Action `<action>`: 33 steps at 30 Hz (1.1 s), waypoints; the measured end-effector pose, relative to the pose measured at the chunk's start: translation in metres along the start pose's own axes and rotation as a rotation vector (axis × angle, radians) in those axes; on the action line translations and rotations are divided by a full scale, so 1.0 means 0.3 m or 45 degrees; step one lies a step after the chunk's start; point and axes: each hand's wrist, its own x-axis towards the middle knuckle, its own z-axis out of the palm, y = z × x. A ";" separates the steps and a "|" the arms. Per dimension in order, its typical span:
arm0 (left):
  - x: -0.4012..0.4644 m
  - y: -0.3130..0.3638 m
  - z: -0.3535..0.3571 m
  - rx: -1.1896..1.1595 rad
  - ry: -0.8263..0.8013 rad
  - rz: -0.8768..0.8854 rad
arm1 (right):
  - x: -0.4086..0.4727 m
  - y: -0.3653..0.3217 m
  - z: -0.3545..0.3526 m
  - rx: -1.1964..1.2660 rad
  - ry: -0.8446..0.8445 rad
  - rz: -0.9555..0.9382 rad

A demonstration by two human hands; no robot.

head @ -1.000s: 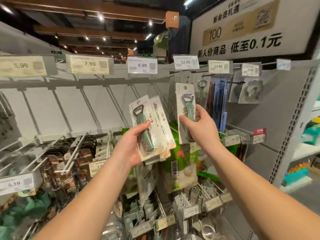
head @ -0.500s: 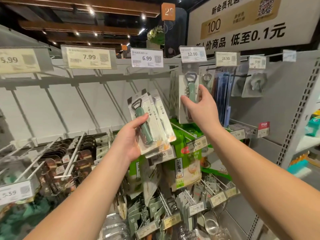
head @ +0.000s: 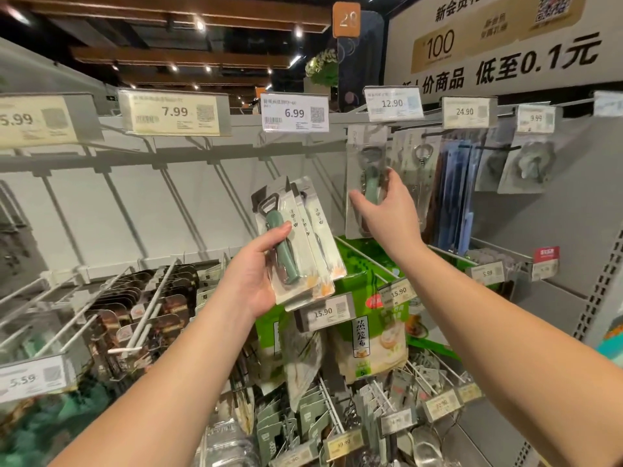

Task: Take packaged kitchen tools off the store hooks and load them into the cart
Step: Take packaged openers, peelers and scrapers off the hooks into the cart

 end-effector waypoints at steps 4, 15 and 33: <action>0.020 0.007 0.012 0.028 0.019 0.027 | 0.084 0.013 0.070 -0.013 -0.054 0.022; 0.079 0.012 0.030 0.002 0.064 0.066 | 0.300 0.018 0.224 -0.215 -0.221 0.184; 0.122 0.017 0.020 -0.029 0.073 0.088 | 0.368 0.052 0.315 -0.138 -0.210 0.218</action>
